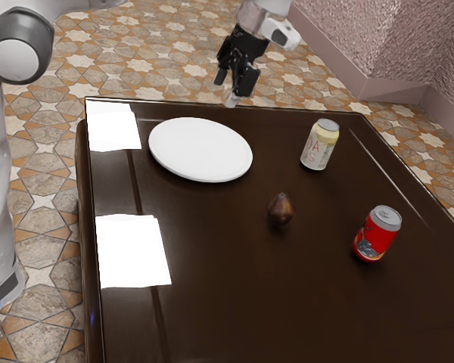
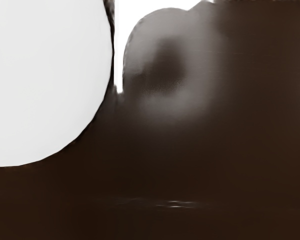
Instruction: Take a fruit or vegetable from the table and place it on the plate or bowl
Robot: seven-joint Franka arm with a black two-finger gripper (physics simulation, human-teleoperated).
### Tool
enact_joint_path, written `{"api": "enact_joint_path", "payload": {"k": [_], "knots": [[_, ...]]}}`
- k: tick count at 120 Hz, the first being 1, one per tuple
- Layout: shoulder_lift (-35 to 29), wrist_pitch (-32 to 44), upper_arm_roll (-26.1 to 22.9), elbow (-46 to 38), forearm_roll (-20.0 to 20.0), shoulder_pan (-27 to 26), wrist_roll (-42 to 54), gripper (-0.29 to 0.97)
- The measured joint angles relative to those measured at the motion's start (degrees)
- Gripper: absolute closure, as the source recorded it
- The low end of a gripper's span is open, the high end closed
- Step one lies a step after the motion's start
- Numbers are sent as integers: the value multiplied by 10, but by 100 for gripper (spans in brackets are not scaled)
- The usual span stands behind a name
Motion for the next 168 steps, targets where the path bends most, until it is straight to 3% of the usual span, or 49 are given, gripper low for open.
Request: {"api": "enact_joint_path", "payload": {"k": [26, 36, 43, 64, 74, 84, 96, 108, 128, 143, 168], "knots": [[-1, 123, 30, 11, -28, 9, -4, 2], [-6, 120, -17, 146, 31, 69, -9, 2], [46, 118, -55, 161, 64, 110, -13, 2], [179, 168, -94, 139, 102, 12, -21, 2], [208, 192, -99, 135, 93, -1, -24, 2], [215, 237, -93, 75, 72, -1, -27, 3], [200, 269, -65, 41, 60, -20, -29, 3], [154, 307, -37, -56, 49, -41, -32, 3], [144, 394, -67, -113, 31, -43, -36, 3], [137, 395, -99, -125, 25, -24, -39, 3], [152, 371, -104, -128, 16, -2, -42, 3]]}}
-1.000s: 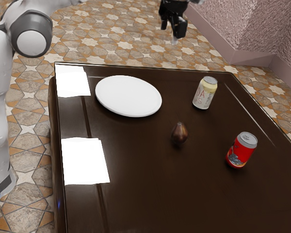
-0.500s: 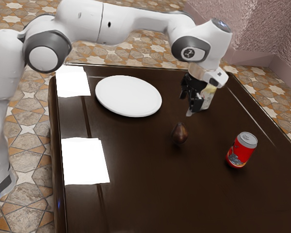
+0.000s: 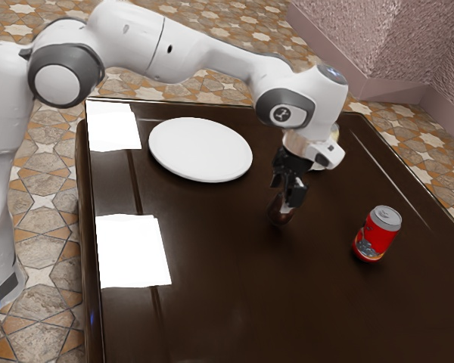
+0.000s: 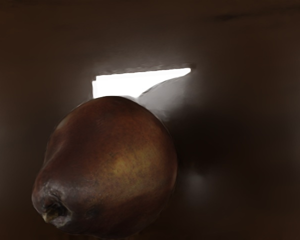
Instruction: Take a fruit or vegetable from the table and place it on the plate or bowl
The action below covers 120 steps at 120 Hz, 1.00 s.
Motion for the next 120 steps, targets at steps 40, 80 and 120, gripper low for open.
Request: {"api": "enact_joint_path", "payload": {"k": [40, 80, 120], "knots": [[5, -29, -11, -2, -26, 2, -3, 3], [20, 2, -7, -4, -26, 11, -5, 3], [43, 51, -5, -3, -4, 20, -7, 3]]}}
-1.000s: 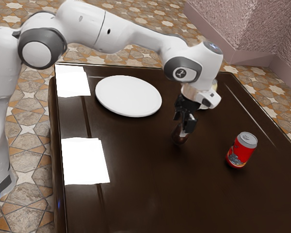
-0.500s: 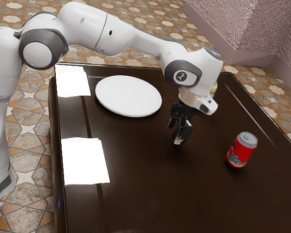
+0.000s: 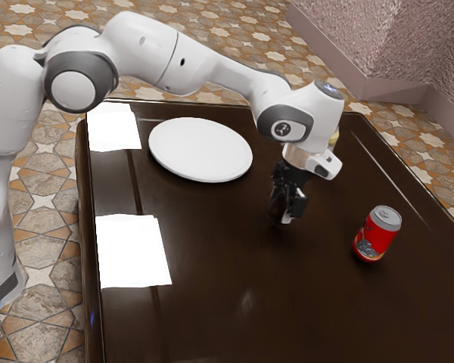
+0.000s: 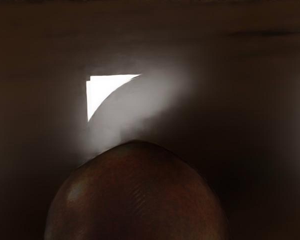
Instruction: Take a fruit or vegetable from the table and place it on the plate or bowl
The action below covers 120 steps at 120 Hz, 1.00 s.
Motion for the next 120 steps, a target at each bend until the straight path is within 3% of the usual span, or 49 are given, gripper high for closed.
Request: {"api": "enact_joint_path", "payload": {"k": [120], "knots": [[26, -14, -4, 19, 0, 8, 0, 5]]}}
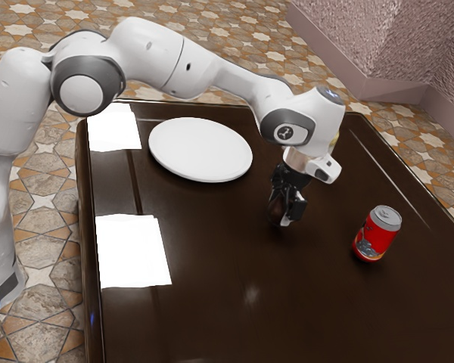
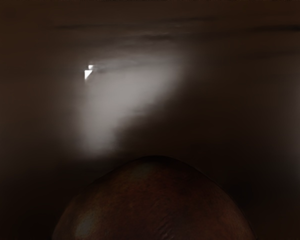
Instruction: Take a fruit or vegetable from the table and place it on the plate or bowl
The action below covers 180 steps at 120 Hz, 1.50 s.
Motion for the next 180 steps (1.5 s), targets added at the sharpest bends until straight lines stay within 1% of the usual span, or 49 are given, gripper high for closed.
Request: {"api": "enact_joint_path", "payload": {"k": [20, 36, 45, 56, 65, 74, 86, 95, 104, 121, 132, 145, 149, 153, 163, 167, 171, 180], "knots": [[9, 1, 0, 5, 2, 0, -1, 10], [10, 2, 0, 8, 4, -1, -1, 24], [6, 0, 1, 8, 5, -1, -2, 26], [-7, -14, 3, 18, 8, 0, -3, 28], [-36, -29, 6, 21, 12, 11, -3, 29], [-83, -49, 8, 8, 14, 42, -3, 28], [-144, -84, 5, -24, 16, 98, -3, 28], [-190, -117, 3, -56, 16, 140, -3, 28], [-222, -143, 3, -94, 17, 181, -1, 28], [-231, -164, 18, -154, 17, 242, 1, 28], [-220, -129, 26, -195, 17, 280, 2, 29], [-200, -88, 28, -200, 18, 321, 4, 29], [-190, -78, 28, -196, 21, 318, 4, 28], [-177, -70, 29, -187, 23, 299, 5, 28], [-154, -53, 31, -173, 26, 201, 5, 29], [-141, -44, 37, -163, 27, 173, 6, 29], [-129, -37, 42, -151, 28, 165, 6, 28], [-122, -24, 48, -141, 29, 172, 7, 28]]}}
